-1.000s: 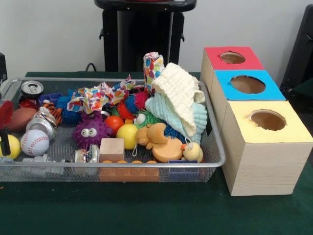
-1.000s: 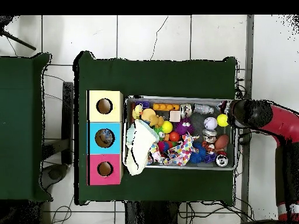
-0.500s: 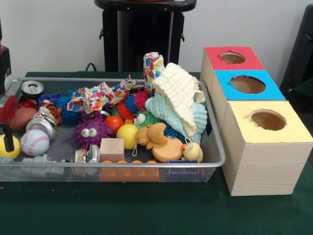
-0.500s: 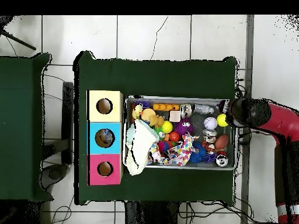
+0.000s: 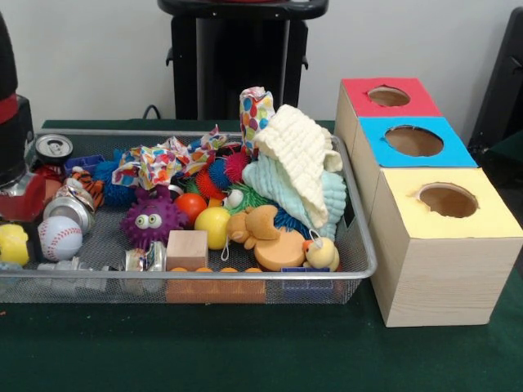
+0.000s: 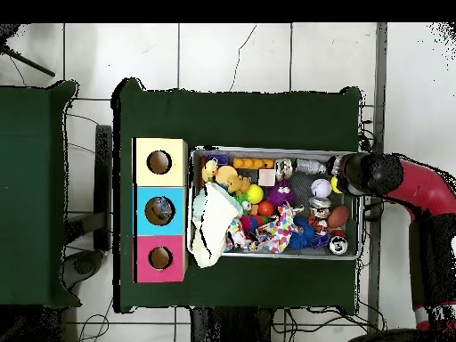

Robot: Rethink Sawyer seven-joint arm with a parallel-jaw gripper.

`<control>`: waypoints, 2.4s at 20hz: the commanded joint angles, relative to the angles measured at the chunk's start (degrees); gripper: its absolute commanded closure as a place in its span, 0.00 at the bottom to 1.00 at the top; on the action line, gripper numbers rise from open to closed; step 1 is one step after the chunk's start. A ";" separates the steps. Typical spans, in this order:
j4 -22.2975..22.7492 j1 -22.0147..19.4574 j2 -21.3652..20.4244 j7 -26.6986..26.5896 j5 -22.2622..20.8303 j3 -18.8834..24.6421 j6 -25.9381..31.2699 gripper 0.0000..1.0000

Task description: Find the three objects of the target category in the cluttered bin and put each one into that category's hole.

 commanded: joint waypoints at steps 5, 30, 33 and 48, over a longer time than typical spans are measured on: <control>-1.62 -0.32 4.84 -10.47 -1.14 1.85 1.35 0.00; -6.99 1.05 1.89 -14.69 -2.65 2.01 4.84 0.00; -6.53 1.01 0.90 -14.84 -2.73 1.90 4.99 0.00; -7.06 -0.21 2.00 -16.97 -2.10 3.58 5.41 0.00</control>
